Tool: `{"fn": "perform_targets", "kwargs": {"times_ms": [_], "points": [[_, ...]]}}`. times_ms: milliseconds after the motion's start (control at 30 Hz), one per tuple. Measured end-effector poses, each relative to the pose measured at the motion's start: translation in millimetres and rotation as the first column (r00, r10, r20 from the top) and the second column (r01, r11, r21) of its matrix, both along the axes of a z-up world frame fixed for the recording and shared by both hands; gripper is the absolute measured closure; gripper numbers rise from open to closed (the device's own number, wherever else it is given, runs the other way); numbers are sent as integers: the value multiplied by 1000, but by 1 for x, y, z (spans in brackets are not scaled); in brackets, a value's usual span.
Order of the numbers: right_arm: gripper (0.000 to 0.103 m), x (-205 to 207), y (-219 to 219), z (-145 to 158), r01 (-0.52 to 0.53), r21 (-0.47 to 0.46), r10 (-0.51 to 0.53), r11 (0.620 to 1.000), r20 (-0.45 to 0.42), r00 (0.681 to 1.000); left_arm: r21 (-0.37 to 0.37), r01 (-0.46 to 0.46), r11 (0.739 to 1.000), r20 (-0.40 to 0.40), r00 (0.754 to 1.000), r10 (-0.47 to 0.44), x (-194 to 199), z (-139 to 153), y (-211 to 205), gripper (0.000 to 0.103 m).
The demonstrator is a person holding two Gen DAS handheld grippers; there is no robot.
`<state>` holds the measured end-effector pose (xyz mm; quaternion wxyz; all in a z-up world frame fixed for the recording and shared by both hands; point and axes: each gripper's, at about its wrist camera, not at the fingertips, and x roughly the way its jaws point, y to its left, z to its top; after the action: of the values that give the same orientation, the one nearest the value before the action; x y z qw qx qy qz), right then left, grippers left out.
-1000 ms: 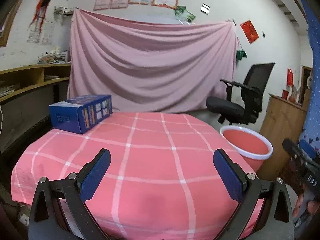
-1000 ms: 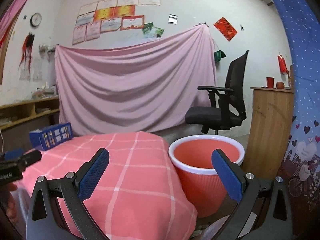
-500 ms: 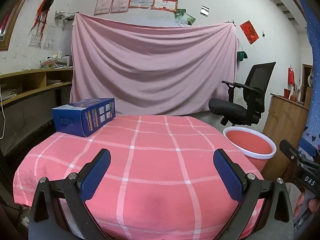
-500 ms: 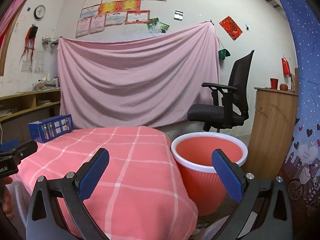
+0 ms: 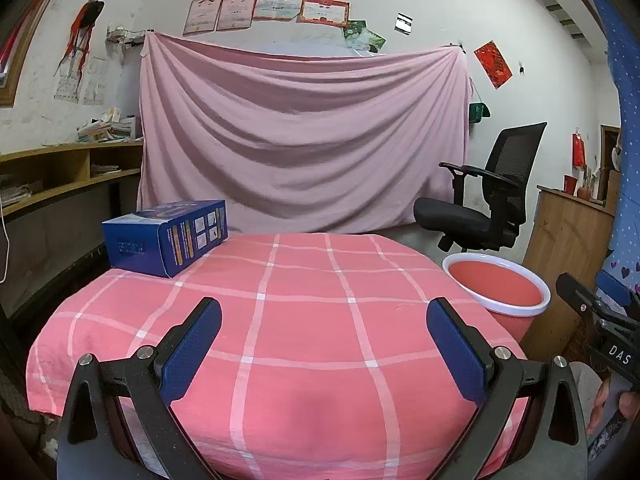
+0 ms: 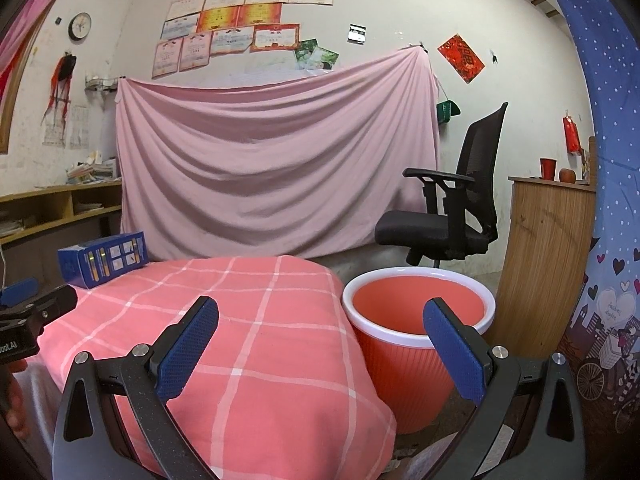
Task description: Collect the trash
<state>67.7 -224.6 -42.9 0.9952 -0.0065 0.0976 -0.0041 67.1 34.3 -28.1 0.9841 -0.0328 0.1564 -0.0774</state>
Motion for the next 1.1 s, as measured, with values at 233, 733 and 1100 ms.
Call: {"fn": "perform_targets", "kwargs": {"times_ms": [233,733,1100], "points": [[0,0,1,0,1,-1,-1,1000,-1,1000,1,2,1000,6,1000,-2,-2,-1,0,3],[0,0,2,0,1,-1,-1,1000,-1,1000,0,2,1000,7,1000,-2,-2,-1,-1,3],[0,-1,2,0,2,-1,-2,1000,-1,1000,0,1,1000,7,1000,-1,-2,-1,-1,3]]}}
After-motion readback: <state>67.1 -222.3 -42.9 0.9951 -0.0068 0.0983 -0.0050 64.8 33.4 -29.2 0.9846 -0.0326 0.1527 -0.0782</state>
